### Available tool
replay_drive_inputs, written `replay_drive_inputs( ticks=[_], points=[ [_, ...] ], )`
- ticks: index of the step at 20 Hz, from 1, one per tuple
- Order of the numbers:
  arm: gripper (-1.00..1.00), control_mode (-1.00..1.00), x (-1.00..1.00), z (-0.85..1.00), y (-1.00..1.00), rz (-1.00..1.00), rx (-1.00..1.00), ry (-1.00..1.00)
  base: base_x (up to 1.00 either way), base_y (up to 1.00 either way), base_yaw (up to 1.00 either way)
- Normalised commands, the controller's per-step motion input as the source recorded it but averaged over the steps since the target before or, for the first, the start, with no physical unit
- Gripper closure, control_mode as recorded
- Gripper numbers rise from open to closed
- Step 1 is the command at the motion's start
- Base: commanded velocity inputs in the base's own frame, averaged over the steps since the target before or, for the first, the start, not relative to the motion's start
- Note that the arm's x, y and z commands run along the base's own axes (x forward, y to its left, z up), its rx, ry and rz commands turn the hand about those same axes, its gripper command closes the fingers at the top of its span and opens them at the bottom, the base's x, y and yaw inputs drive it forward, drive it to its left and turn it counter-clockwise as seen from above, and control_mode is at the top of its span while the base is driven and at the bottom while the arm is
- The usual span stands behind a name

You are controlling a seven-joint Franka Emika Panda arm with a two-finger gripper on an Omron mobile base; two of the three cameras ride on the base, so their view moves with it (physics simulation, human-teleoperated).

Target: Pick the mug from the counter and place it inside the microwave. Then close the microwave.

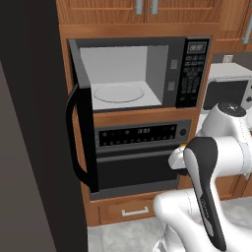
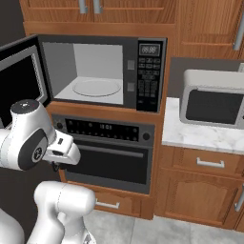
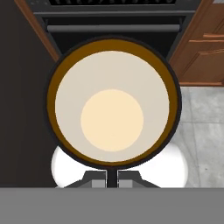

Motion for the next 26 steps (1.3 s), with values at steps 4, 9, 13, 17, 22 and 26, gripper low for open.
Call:
replay_drive_inputs(
  ticks=[4,9,13,17,22,26],
  points=[
    [1.00,1.00,0.00,0.00,0.00,0.00,0.00,0.00,0.00,0.00,0.00],
    [1.00,-1.00,0.00,0.00,0.00,0.00,0.00,0.00,0.00,0.00,0.00],
    [1.00,-1.00,0.00,0.00,0.02,0.00,0.00,0.00,0.00,0.00,0.00],
    [1.00,-1.00,0.00,0.14,0.09,0.08,0.00,-0.03,0.00,0.00,0.00],
    [1.00,-1.00,0.11,0.49,0.31,0.09,0.00,-0.15,0.00,0.00,0.00],
    [1.00,-1.00,0.35,0.55,0.20,0.02,0.02,-0.11,0.00,0.00,0.00]
  ],
)
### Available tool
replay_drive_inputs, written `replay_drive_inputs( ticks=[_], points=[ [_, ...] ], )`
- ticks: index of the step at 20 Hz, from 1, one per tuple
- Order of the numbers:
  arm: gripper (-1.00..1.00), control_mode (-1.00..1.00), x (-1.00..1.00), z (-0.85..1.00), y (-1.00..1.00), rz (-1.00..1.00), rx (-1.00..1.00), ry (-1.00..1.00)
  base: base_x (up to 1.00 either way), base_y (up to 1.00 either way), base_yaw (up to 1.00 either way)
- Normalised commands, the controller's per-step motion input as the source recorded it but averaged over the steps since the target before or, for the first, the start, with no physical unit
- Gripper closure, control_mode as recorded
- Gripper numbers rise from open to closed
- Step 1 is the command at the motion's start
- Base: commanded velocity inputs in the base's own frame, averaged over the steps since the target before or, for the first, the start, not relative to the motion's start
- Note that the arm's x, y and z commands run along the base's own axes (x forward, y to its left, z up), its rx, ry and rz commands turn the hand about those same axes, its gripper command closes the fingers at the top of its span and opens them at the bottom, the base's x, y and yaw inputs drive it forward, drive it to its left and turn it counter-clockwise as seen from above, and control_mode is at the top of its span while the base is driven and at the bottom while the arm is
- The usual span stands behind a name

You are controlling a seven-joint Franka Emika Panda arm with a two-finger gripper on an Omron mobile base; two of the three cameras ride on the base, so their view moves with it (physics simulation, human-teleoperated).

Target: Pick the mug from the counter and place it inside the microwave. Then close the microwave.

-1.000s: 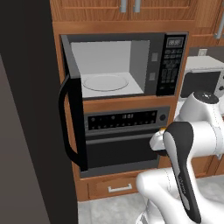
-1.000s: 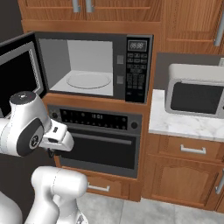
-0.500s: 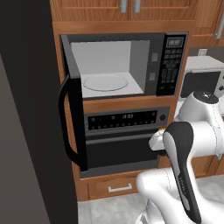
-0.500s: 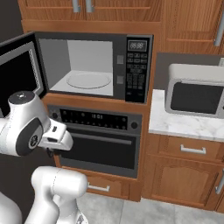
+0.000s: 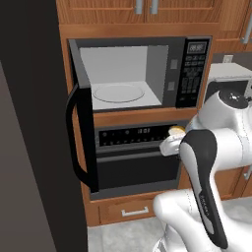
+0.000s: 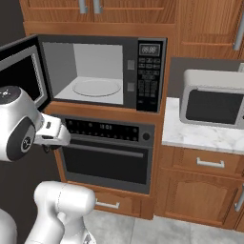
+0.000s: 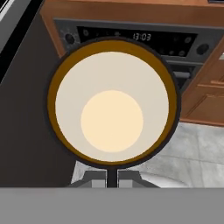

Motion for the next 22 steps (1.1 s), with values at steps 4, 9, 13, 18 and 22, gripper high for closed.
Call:
replay_drive_inputs(
  ticks=[4,9,13,18,22],
  points=[
    [1.00,-1.00,0.64,0.40,0.07,0.00,0.03,-0.08,0.00,0.00,0.00],
    [1.00,-1.00,0.60,0.28,0.01,0.00,0.04,-0.09,0.00,0.00,0.00],
    [1.00,-1.00,0.41,0.19,0.00,0.00,0.02,-0.09,0.00,0.00,0.00],
    [1.00,-1.00,0.45,0.01,0.05,0.00,0.00,-0.04,0.00,0.00,0.00],
    [1.00,-1.00,0.61,0.00,0.01,0.00,0.00,0.00,0.00,0.00,0.00]
  ],
)
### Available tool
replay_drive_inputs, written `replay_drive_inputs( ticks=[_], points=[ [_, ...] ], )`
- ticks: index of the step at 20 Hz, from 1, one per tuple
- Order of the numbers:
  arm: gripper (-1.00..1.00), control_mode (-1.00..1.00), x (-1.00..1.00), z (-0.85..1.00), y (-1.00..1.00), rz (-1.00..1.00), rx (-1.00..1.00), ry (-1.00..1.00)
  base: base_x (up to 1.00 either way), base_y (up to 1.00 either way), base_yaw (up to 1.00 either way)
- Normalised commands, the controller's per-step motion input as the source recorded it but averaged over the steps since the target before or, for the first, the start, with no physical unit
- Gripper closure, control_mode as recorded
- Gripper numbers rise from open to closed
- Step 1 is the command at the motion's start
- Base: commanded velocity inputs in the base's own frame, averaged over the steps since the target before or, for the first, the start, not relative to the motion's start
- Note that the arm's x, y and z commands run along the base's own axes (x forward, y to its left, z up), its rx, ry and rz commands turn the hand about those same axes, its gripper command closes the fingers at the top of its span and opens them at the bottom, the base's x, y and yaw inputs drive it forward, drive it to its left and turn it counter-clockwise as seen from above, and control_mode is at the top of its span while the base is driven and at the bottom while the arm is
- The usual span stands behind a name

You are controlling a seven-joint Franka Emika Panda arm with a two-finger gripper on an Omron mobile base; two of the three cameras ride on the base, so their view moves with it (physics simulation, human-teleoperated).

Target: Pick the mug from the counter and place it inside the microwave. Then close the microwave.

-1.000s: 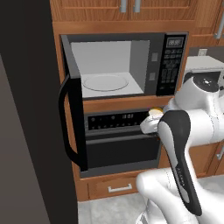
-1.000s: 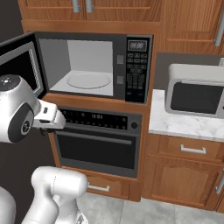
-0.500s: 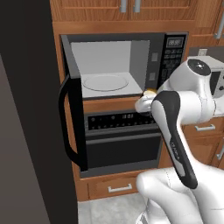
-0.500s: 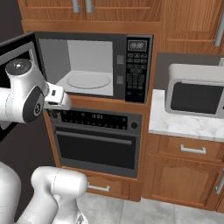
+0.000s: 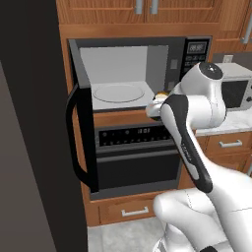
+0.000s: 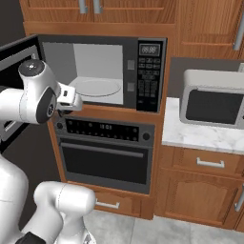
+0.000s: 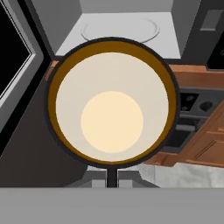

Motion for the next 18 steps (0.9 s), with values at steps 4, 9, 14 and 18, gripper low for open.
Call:
replay_drive_inputs(
  ticks=[4,9,14,18],
  points=[
    [1.00,-1.00,0.56,0.05,0.01,0.00,0.00,0.00,0.00,0.00,0.00],
    [1.00,-1.00,0.38,0.07,0.04,0.00,0.00,0.00,0.00,0.00,0.00],
    [1.00,-1.00,0.42,0.00,0.13,0.00,0.00,0.00,0.00,0.00,0.00],
    [1.00,-1.00,0.42,0.00,0.14,0.00,-0.01,0.00,0.00,0.00,0.00]
  ],
)
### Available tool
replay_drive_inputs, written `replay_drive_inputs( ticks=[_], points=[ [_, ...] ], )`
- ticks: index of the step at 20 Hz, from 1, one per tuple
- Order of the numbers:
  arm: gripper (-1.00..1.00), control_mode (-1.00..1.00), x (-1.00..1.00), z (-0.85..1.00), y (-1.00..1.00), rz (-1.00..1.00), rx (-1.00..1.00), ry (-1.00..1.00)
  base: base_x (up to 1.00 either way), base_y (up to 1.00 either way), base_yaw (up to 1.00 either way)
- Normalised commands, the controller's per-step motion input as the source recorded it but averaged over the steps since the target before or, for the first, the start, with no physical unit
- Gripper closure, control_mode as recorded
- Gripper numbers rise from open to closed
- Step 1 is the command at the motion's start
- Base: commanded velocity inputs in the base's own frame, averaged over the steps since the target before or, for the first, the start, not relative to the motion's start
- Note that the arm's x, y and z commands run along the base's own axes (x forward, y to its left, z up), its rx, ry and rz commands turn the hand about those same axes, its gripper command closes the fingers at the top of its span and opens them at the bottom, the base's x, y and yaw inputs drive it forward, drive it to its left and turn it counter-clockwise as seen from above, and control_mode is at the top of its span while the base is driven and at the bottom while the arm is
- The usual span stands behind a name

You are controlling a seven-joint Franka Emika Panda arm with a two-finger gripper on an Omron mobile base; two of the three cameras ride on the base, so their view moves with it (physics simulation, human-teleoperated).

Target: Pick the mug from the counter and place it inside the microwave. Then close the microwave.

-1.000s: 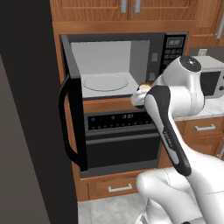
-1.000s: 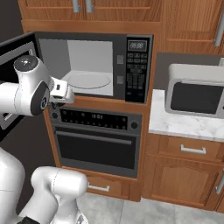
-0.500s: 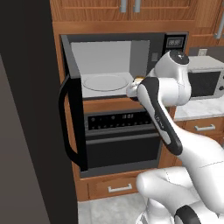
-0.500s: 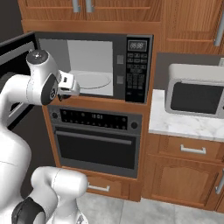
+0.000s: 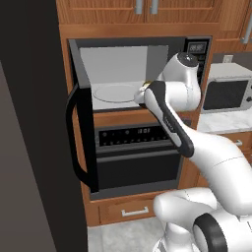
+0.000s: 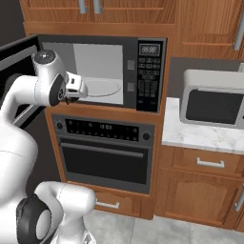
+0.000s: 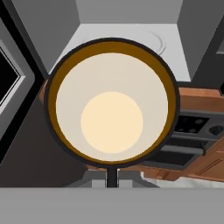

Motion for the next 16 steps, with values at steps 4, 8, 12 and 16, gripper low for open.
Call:
replay_drive_inputs(
  ticks=[4,8,12,16],
  points=[
    [1.00,-1.00,0.41,-0.04,0.11,0.00,-0.01,0.00,0.00,0.00,0.00],
    [1.00,-1.00,0.33,-0.15,0.08,0.00,0.00,0.00,0.00,0.00,0.00],
    [1.00,-1.00,0.30,-0.25,0.08,0.00,0.00,0.00,0.00,0.00,0.00],
    [1.00,-1.00,0.35,-0.06,0.12,0.00,-0.01,0.00,0.00,0.00,0.00]
  ],
)
